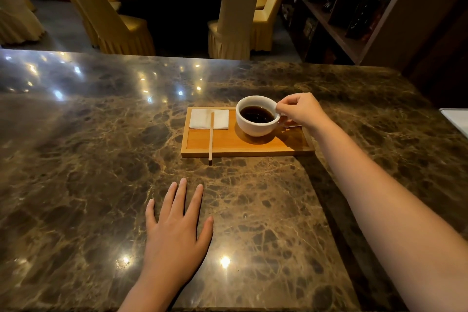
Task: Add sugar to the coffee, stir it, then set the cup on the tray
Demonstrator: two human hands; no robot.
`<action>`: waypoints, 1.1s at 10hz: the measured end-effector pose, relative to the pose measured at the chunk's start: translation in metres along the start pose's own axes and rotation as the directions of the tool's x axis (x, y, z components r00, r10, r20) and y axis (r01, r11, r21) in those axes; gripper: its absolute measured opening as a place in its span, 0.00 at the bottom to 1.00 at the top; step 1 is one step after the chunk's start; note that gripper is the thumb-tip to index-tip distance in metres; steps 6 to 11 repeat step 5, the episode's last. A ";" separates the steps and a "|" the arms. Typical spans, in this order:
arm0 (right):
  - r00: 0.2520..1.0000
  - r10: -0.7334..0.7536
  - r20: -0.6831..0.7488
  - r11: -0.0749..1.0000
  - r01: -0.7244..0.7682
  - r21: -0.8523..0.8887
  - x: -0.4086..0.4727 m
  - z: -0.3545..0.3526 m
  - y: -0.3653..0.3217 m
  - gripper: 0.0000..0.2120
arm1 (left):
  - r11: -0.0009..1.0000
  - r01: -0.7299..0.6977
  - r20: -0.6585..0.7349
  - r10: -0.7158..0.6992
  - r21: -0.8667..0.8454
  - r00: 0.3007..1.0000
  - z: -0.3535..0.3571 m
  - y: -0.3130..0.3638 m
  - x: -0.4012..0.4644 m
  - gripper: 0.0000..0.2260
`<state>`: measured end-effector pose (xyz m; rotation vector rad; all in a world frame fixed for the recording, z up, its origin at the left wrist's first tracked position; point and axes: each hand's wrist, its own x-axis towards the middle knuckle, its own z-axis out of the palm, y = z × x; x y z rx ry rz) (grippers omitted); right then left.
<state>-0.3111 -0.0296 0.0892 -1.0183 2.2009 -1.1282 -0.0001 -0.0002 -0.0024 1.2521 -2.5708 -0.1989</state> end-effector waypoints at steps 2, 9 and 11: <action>0.999 -0.039 0.019 0.998 0.038 0.047 -0.004 -0.002 0.006 0.05 | 1.000 0.001 0.007 -0.001 0.009 1.000 -0.001 0.001 0.000 0.26; 0.999 -0.050 -0.006 0.993 0.051 0.105 -0.009 -0.002 0.012 0.05 | 1.000 0.003 -0.012 -0.003 -0.006 1.000 -0.004 0.002 0.001 0.26; 0.999 -0.050 -0.006 0.993 0.051 0.105 -0.009 -0.002 0.012 0.05 | 1.000 0.003 -0.012 -0.003 -0.006 1.000 -0.004 0.002 0.001 0.26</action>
